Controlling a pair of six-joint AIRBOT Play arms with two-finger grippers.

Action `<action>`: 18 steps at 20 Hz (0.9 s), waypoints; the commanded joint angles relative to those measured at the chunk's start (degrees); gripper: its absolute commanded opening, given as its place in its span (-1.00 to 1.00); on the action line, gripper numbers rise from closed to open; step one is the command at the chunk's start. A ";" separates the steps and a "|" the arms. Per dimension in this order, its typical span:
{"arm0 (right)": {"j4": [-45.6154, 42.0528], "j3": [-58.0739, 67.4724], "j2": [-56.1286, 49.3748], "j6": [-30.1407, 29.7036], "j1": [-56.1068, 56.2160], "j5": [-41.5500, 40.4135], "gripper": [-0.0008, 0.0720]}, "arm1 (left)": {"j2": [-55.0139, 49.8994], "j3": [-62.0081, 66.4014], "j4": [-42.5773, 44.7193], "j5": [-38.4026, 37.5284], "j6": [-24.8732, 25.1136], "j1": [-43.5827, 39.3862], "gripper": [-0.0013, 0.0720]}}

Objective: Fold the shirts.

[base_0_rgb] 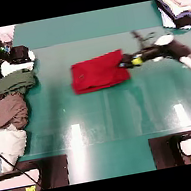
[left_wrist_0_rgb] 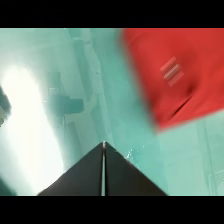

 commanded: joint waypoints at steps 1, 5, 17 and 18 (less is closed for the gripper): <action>-3.78 -11.96 13.03 -0.02 -17.07 -4.98 -0.94 | -0.02 -0.02 0.00 -0.17 -0.02 0.04 -0.89; -3.80 -20.04 23.37 0.22 -39.39 -9.92 -0.94 | -0.02 -0.02 -0.24 0.13 -0.57 0.04 -0.89; -22.49 -26.21 28.52 9.16 -59.65 -7.50 -0.92 | -0.02 -0.02 -0.59 0.20 -0.50 0.04 -0.89; -26.10 -25.38 28.50 9.16 -59.65 -5.25 -0.84 | -0.02 -0.02 -0.59 0.20 -0.46 0.04 -0.89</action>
